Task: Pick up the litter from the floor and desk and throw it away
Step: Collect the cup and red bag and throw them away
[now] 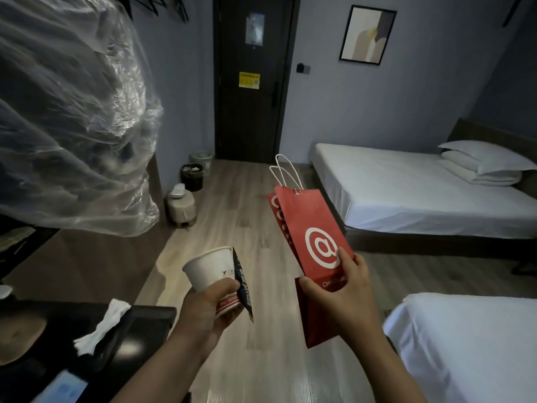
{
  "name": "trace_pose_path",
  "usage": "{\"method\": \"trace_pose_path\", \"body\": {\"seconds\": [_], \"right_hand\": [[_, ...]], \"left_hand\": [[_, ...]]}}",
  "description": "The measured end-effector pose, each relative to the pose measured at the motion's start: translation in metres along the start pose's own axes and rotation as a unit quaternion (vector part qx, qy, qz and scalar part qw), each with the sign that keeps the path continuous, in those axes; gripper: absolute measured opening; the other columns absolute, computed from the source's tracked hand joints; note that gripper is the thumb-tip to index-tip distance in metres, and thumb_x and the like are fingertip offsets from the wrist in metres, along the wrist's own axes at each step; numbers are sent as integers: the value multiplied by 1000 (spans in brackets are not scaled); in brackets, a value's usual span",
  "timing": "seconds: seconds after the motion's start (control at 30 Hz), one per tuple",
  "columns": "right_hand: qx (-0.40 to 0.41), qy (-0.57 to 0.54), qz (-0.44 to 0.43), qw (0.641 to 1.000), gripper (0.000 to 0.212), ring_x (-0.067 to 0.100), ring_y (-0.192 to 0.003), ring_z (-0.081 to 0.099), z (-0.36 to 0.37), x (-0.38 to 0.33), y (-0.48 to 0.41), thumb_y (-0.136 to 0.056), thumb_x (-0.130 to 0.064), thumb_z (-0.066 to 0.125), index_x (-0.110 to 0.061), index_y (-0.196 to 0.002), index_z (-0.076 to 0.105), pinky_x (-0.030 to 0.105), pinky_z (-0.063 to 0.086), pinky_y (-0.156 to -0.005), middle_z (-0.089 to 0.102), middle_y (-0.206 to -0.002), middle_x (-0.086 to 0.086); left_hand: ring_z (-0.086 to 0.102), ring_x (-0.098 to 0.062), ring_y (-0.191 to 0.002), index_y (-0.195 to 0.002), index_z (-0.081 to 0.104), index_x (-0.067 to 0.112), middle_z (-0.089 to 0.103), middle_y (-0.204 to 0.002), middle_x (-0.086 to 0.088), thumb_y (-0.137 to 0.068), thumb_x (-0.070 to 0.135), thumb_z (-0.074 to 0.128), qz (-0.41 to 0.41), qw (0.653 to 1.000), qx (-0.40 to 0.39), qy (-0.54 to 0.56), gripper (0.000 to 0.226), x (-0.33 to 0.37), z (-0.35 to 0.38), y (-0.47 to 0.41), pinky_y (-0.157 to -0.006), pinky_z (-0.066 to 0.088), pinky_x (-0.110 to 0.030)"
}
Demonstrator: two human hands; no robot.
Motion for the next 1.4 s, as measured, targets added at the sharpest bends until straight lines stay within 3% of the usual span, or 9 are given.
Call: {"method": "trace_pose_path", "body": {"seconds": [0.17, 0.4, 1.03, 1.17, 1.4], "right_hand": [[-12, 5, 16, 1000, 115, 23, -132, 38, 42, -16, -78, -48, -75, 67, -30, -146, 28, 52, 44, -104, 32, -145, -4], [-9, 5, 29, 1000, 103, 20, -126, 43, 90, -14, -171, -59, -61, 78, -28, -145, 32, 45, 46, -103, 37, -141, -4], [-36, -7, 13, 999, 101, 21, -128, 41, 184, 37, -550, -61, -61, 76, -29, -146, 32, 44, 44, -100, 32, -146, -4], [-53, -9, 19, 998, 101, 21, -128, 42, 210, 45, -614, -62, -61, 75, -30, -146, 31, 47, 45, -99, 33, -145, -4], [-62, -12, 15, 998, 96, 19, -127, 41, 280, 42, -737, -62, -55, 78, -29, -144, 35, 42, 44, -100, 35, -142, -5]], "left_hand": [[63, -19, -60, -88, 61, 2, 63, -72, -11, -63, -2, 69, -2, 999, -38, -6, 27, 42, 16, -86, -53, 55, -28], [63, -20, -62, -88, 62, 4, 64, -72, -11, -54, 7, 67, -13, 999, -46, -20, 35, 63, 36, -187, -58, 55, -29], [63, -13, -55, -82, 63, 8, 65, -64, -5, -52, 8, 65, 51, 997, 12, -55, 30, 107, 188, -511, -61, 52, -29], [62, -15, -55, -81, 63, 8, 64, -64, -5, -51, 8, 65, 52, 997, 19, -52, 30, 117, 206, -571, -67, 49, -31], [62, -13, -55, -89, 61, 8, 64, -64, -2, -52, 9, 63, 56, 997, 30, -42, 37, 150, 215, -713, -60, 50, -27]]}}
Point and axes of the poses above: each hand's wrist, its own y-axis away from the middle knuckle, its own z-axis out of the palm, x = y × z, the point moved 6 cm from there along -y, towards the middle knuckle
